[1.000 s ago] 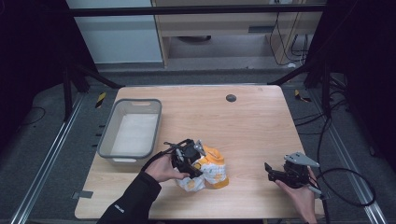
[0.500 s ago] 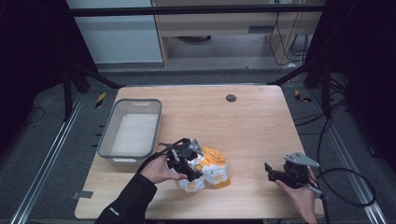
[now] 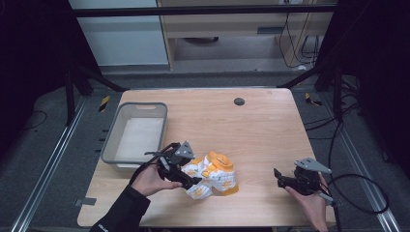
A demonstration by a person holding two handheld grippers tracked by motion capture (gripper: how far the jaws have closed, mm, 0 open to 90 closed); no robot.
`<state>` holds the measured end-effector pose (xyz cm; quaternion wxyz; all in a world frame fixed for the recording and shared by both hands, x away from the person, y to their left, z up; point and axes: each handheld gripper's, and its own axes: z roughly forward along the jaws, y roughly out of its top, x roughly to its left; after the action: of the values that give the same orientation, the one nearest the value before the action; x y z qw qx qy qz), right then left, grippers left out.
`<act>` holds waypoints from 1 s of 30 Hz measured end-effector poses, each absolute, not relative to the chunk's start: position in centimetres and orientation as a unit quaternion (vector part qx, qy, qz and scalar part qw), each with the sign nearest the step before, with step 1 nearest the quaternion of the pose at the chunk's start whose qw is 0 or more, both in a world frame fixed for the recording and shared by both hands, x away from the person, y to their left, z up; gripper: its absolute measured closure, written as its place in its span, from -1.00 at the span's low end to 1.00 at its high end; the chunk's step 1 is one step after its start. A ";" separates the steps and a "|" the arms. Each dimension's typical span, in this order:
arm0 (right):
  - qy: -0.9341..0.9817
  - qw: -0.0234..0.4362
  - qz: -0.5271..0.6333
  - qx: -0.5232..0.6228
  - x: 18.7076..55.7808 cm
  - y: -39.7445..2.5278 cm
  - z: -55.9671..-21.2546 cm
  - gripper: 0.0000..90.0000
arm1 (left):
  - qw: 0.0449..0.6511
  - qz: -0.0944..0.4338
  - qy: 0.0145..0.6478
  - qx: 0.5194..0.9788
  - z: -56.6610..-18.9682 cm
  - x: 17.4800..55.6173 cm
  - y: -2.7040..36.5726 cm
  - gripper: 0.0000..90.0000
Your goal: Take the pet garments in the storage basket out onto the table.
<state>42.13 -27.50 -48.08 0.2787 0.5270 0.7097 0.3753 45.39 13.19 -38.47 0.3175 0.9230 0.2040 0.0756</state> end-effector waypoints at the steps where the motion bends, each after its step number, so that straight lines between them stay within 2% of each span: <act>1: 0.710 0.279 0.375 0.527 42.1 -27.5 -48.1 -0.76 | 0.322 0.078 0.207 0.921 -38.4 45.3 13.5 -0.55; 15: 0.707 0.278 0.378 0.529 42.0 -27.6 -48.1 -0.77 | 0.398 0.127 0.308 0.854 -39.1 42.9 19.6 -0.59; 30: 0.711 0.273 0.375 0.530 41.8 -27.4 -48.2 -0.80 | 0.428 0.164 0.386 0.800 -43.0 40.5 24.9 -0.55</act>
<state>41.81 -27.38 -48.19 0.2728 0.5295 0.7105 0.3746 40.49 24.88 -42.98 0.4280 0.8005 0.3861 0.1644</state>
